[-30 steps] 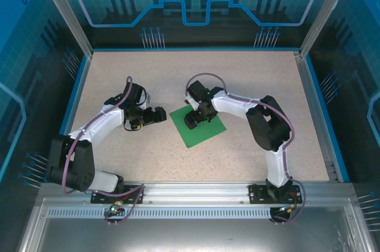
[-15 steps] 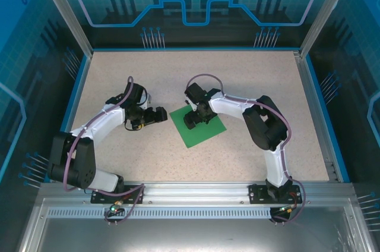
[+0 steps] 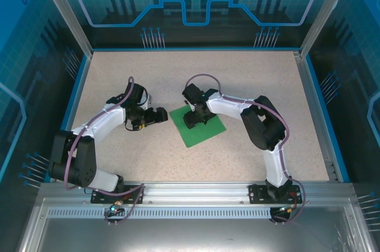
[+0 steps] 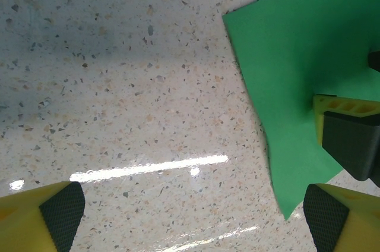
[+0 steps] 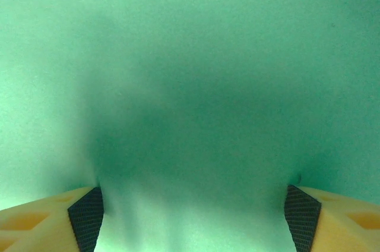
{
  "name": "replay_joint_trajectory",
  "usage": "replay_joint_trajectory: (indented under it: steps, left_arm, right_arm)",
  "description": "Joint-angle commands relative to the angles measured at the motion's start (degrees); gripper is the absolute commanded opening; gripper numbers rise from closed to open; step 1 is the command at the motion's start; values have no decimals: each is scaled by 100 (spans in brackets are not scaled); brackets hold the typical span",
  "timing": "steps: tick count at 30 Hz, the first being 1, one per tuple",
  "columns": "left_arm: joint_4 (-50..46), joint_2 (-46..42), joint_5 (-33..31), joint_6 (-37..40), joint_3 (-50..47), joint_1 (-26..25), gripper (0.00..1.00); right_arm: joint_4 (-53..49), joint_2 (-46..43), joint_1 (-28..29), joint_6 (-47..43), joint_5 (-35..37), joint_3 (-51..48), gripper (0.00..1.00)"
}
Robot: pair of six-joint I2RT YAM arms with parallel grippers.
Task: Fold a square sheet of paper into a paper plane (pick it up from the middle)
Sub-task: Fold the square sheet of paper in half at the center of the table.
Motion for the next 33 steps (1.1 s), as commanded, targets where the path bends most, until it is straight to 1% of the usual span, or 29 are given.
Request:
replay_joint_trajectory:
  steps: [1,5,13,15,19,21,25,30,33]
  left_arm:
    - [10,71,195,74,-29,72,99]
    - [19,89,213,75,-38,72,99]
    - [-7,103,232,89,2,77,99]
    - [-10,106,230,82,2,72,99]
    - [-15,106,247,85,0,72,99]
    - [-16,109,256,84,-1,72,99]
    - [-16,111,257,83,0,72,99]
    - [-25,113,266,82,6,73,99]
    - [-34,124,275,83,17,73,99]
  right_arm:
    - [-239,512,119,113,-4,-126,80]
    - [-227,550,148,76,-1,-121,77]
    - [-320,313,210,62,293,-5,63]
    - [-334,234,212,67,303,14,62]
    - [-411,116,237,-2,448,48,69]
    - [-422,-11,243,-29,522,45,70]
    - [-432,-296,255,-30,613,107,77]
    - [-323,-453,255,129,564,173,85]
    - [-221,-382,223,376,526,160,87]
